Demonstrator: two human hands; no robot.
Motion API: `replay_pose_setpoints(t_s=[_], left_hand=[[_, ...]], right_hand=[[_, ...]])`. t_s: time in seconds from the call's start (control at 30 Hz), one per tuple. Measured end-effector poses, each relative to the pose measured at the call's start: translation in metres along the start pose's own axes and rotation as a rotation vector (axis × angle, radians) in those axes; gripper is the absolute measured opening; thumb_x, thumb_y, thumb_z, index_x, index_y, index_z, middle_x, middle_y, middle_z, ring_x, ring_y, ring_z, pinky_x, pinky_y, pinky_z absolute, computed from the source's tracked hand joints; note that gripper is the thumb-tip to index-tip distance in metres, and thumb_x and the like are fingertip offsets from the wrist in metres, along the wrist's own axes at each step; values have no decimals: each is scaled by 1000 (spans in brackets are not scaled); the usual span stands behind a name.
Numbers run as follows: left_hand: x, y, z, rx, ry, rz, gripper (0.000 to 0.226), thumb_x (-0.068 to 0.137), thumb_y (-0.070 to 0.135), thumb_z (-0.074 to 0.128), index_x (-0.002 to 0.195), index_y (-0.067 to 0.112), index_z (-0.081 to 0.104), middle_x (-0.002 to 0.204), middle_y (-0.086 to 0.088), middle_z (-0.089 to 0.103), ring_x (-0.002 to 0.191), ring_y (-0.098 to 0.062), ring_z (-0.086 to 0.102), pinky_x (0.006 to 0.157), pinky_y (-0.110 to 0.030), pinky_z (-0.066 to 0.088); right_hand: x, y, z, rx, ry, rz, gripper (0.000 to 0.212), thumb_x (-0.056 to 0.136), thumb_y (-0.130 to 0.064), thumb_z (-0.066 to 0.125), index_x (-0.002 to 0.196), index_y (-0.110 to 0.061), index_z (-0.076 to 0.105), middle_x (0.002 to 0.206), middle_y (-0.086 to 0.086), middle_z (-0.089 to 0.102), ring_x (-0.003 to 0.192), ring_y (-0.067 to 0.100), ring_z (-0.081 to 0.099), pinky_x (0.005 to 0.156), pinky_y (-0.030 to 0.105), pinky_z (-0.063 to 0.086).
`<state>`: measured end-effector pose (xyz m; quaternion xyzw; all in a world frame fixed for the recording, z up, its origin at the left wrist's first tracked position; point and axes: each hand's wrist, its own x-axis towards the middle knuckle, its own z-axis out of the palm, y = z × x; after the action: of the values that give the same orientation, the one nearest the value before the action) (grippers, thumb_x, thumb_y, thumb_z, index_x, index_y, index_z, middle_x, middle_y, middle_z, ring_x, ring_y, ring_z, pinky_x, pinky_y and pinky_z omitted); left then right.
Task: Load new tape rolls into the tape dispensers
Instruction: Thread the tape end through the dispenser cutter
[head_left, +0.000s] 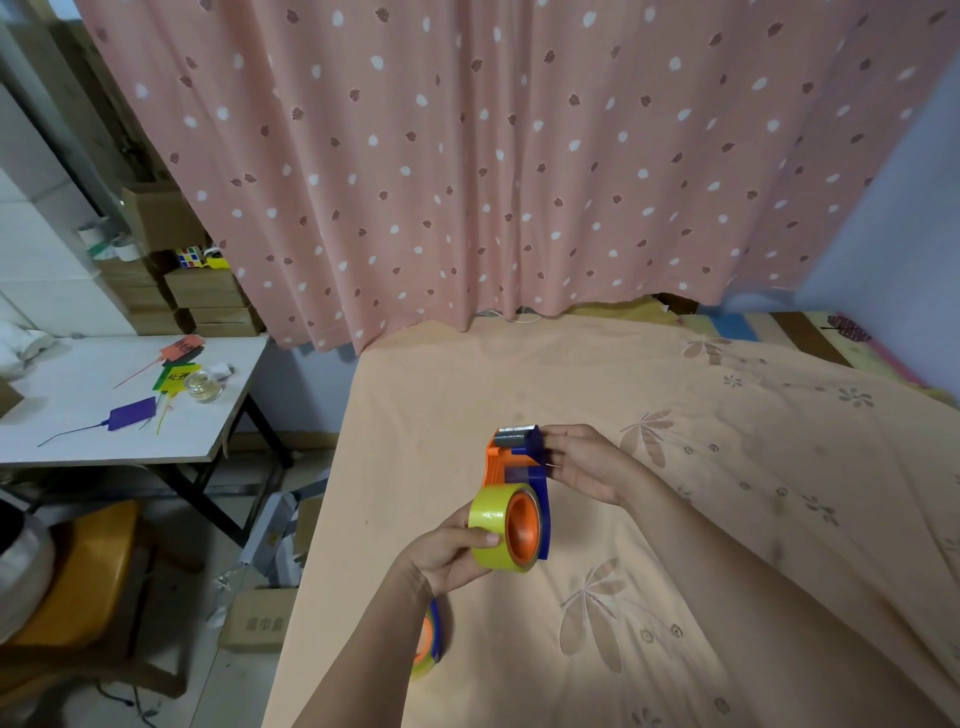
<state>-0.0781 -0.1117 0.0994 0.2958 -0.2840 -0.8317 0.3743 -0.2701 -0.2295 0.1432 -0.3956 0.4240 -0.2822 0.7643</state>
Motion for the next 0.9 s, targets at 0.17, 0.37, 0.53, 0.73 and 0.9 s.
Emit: replay_pose_setpoints(t_s=[0.17, 0.37, 0.53, 0.73, 0.9], left_hand=[[1, -1, 0, -57, 32, 34, 76, 60, 8, 93, 126, 9, 54, 113, -12, 72, 104, -29, 70, 90, -44, 58], [5, 2, 1, -135, 66, 114, 81, 58, 11, 95, 128, 9, 55, 118, -15, 71, 108, -33, 69, 95, -50, 54], [4, 7, 1, -115, 57, 126, 77, 61, 12, 94, 128, 9, 56, 120, -16, 69, 110, -33, 67, 96, -50, 55], [12, 3, 2, -86, 102, 146, 78, 60, 12, 94, 129, 9, 58, 122, -18, 66, 112, -37, 64, 105, -59, 44], [15, 0, 0, -80, 137, 143, 83, 61, 16, 94, 133, 9, 55, 126, -21, 64, 114, -40, 63, 105, -60, 42]], right_hand=[[1, 5, 1, -20, -10, -14, 26, 100, -21, 56, 112, -3, 71, 108, 14, 74, 97, 24, 71, 83, 32, 57], [-5, 17, 7, -81, -8, 22, 32, 101, -31, 55, 115, -6, 70, 114, 9, 71, 100, 25, 66, 81, 39, 55], [-12, 24, 8, -68, -26, -16, 31, 102, -29, 49, 109, -9, 72, 114, 10, 72, 103, 21, 65, 84, 36, 53], [-15, 32, 12, -118, -30, -4, 37, 99, -31, 47, 114, -10, 73, 115, 12, 72, 104, 21, 64, 90, 38, 50], [-20, 40, 14, -211, -54, -28, 27, 93, -10, 58, 116, -12, 71, 115, 10, 73, 101, 20, 68, 88, 36, 53]])
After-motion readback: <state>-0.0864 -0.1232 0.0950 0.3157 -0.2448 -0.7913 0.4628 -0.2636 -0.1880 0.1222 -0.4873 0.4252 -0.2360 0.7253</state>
